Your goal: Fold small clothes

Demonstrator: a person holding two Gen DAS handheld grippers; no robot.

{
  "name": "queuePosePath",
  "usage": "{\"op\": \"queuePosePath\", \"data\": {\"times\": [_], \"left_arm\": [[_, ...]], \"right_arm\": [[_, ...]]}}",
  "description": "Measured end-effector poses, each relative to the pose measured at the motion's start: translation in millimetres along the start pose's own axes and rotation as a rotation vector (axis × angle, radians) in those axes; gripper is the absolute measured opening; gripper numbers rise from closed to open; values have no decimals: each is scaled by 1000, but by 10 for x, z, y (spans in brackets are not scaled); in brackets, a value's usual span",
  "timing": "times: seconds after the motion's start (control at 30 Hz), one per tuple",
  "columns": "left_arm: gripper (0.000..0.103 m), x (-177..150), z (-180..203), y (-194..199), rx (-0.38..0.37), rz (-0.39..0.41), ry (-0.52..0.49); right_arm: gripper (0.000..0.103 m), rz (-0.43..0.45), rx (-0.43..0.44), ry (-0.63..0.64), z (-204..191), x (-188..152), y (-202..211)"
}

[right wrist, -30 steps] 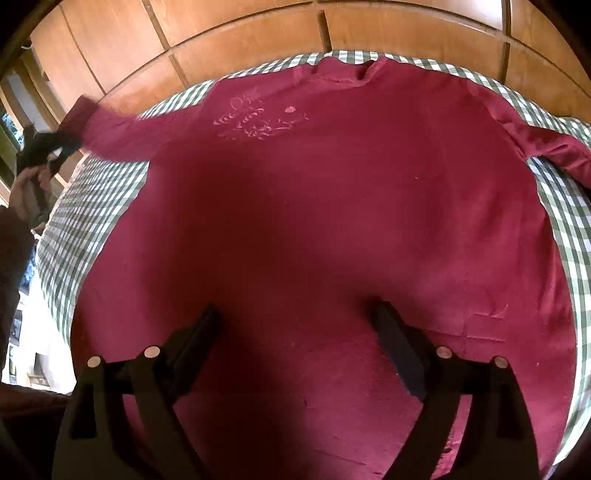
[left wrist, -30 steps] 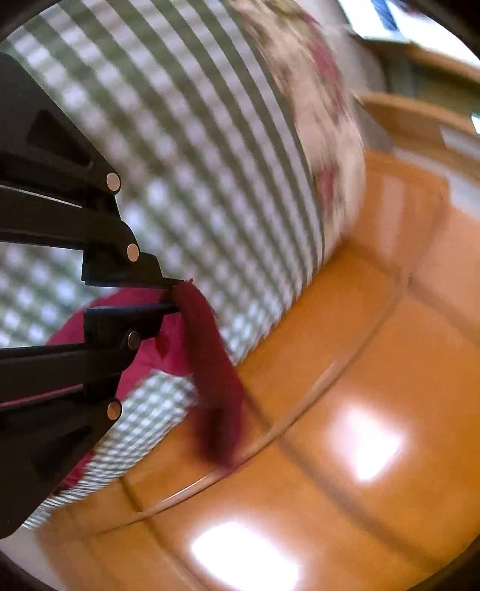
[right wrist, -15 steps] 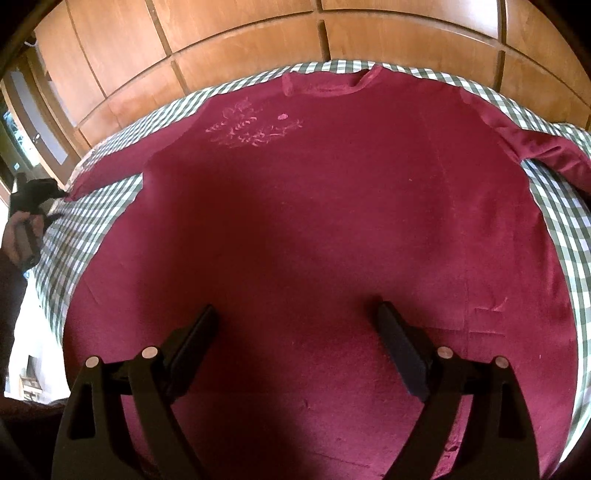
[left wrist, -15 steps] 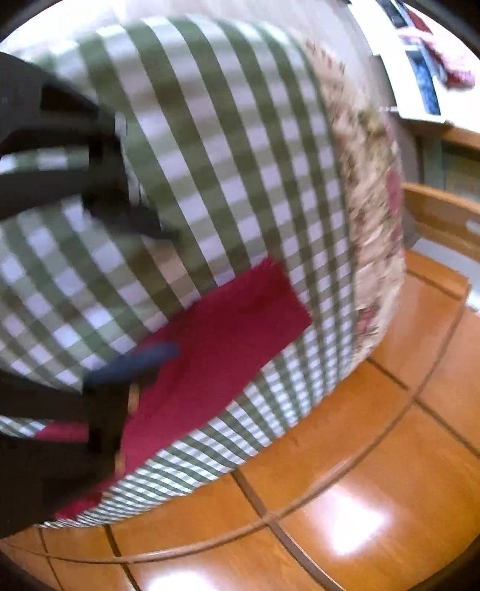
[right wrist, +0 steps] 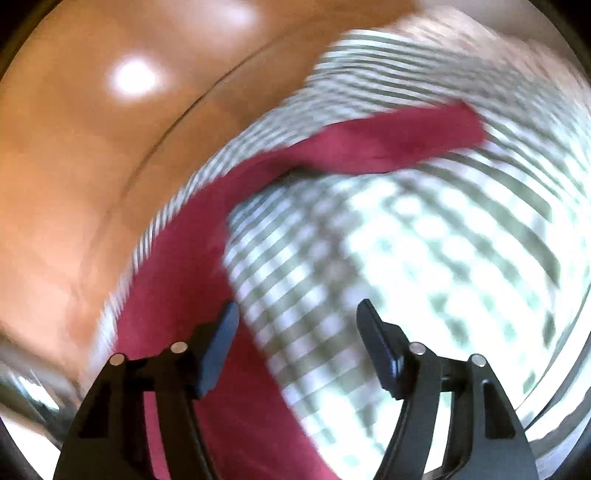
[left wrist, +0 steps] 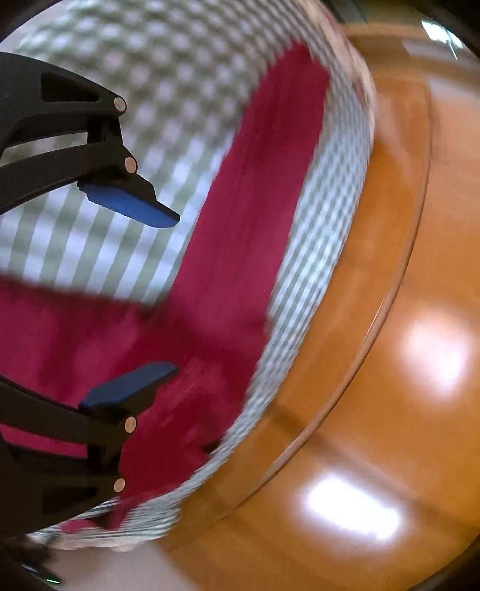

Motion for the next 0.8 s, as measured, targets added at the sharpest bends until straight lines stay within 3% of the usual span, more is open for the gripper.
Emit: {"op": "queuePosePath", "data": {"times": [0.1, 0.2, 0.27, 0.33, 0.37, 0.43, 0.63, 0.7, 0.8], "left_arm": [[74, -255, 532, -37, -56, -30, -117], [74, -559, 987, -67, -112, -81, -224], [74, -738, 1188, -75, -130, -103, -297], [74, -845, 1275, -111, -133, -112, -342], [74, -875, 1307, -123, -133, -120, -354], [74, -956, 1329, -161, -125, -134, -369], [74, -1112, 1232, -318, -93, -193, -348], [75, -1135, 1256, -323, -81, -182, -368], [76, -1133, 1264, -331, -71, -178, -392]], "right_arm": [[66, 123, 18, -171, 423, 407, 52], [59, 146, 17, -276, 734, 681, -155], [53, 152, -5, -272, 800, 841, -267], [45, 131, -54, -222, 746, 1016, -426], [27, 116, -77, -197, 726, 1056, -468], [7, 84, -157, -97, 644, 1280, -540], [6, 234, -262, 253, 218, 2059, -207], [6, 219, -362, 336, 285, 2142, -296], [6, 117, -531, 392, 591, 2032, -626]]}}
Point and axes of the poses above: each gripper's, at about its wrist camera, not at the fingertips, and y roughly against the way its jaws point, z to its right, x to its top, the point moved 10 cm from there along -y, roughly the way its jaws point, and after that the axes turned 15 degrees about x, right-handed, at the moved point
